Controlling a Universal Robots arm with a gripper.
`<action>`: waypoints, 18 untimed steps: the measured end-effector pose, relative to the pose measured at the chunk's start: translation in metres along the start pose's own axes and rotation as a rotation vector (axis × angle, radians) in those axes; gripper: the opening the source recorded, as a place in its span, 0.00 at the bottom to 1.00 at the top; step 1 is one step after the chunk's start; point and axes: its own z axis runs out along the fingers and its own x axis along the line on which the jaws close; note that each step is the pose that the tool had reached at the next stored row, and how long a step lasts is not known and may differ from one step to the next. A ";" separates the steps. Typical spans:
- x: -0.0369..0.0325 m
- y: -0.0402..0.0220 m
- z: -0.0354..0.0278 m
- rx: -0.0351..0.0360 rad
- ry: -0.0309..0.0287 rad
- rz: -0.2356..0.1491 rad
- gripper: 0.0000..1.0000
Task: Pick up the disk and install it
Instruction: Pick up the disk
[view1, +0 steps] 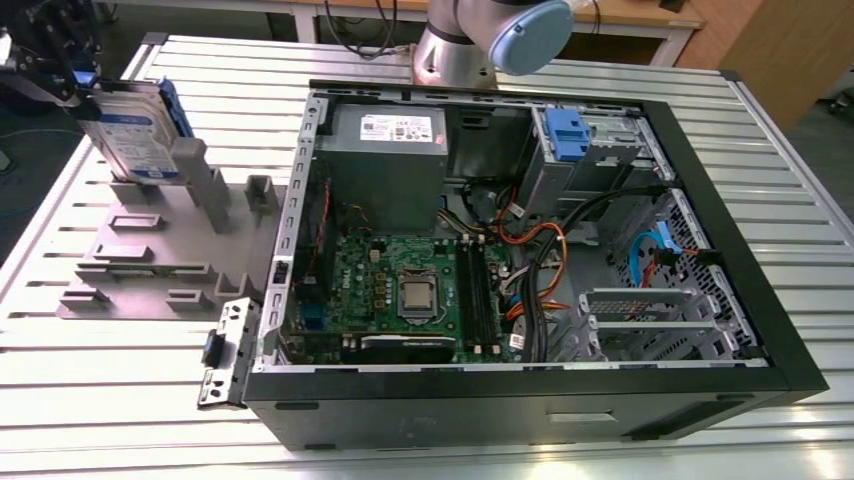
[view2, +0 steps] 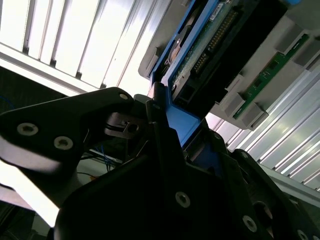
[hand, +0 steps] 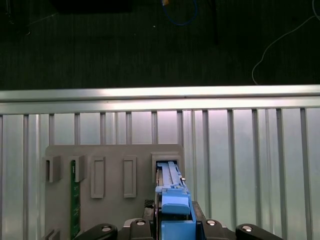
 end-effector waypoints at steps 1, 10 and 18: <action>0.0000 0.0000 -0.0002 0.0001 -0.0001 0.000 0.37; -0.0001 0.0000 -0.0019 0.0002 0.0002 0.000 0.37; -0.0001 0.0000 -0.0032 0.0002 0.0005 0.000 0.37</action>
